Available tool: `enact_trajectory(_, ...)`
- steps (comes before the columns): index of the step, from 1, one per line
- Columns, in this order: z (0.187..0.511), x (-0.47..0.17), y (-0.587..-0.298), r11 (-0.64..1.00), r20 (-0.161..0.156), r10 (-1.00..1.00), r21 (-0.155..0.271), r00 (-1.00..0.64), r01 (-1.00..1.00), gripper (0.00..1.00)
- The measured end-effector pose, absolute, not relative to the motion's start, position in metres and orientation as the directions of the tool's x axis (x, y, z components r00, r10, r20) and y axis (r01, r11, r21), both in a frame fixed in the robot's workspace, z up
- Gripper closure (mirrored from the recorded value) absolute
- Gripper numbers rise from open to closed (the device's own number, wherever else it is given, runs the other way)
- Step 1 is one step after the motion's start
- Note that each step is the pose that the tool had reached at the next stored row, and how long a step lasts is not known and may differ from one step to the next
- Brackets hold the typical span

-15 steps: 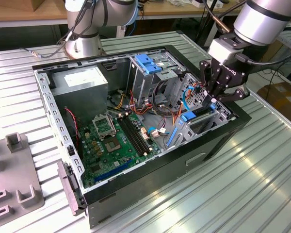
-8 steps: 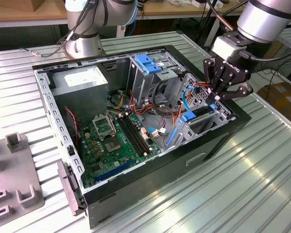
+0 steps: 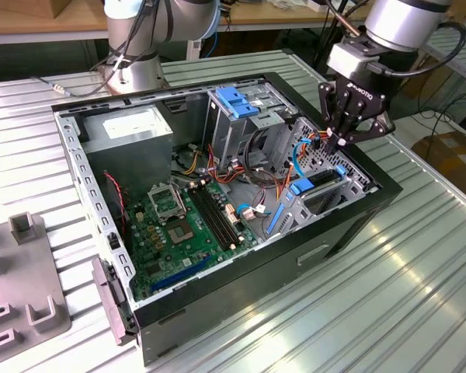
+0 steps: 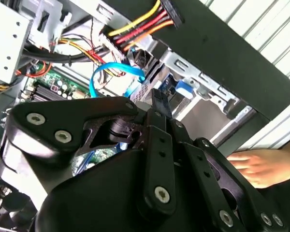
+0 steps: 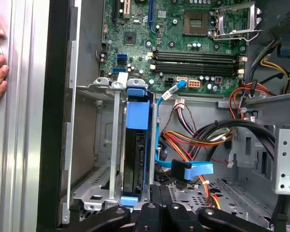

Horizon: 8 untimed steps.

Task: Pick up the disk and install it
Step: 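Insert the first disk wire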

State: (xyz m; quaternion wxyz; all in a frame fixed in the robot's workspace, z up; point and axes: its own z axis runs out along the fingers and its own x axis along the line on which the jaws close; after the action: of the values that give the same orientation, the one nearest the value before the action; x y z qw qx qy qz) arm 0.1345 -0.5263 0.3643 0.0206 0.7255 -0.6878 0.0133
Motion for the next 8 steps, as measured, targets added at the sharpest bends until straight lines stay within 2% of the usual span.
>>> enact_trajectory(8, 0.3643, 0.1378, -0.521, -0.142, 0.053, -0.988, 0.007, 0.142, -0.99, 0.9)
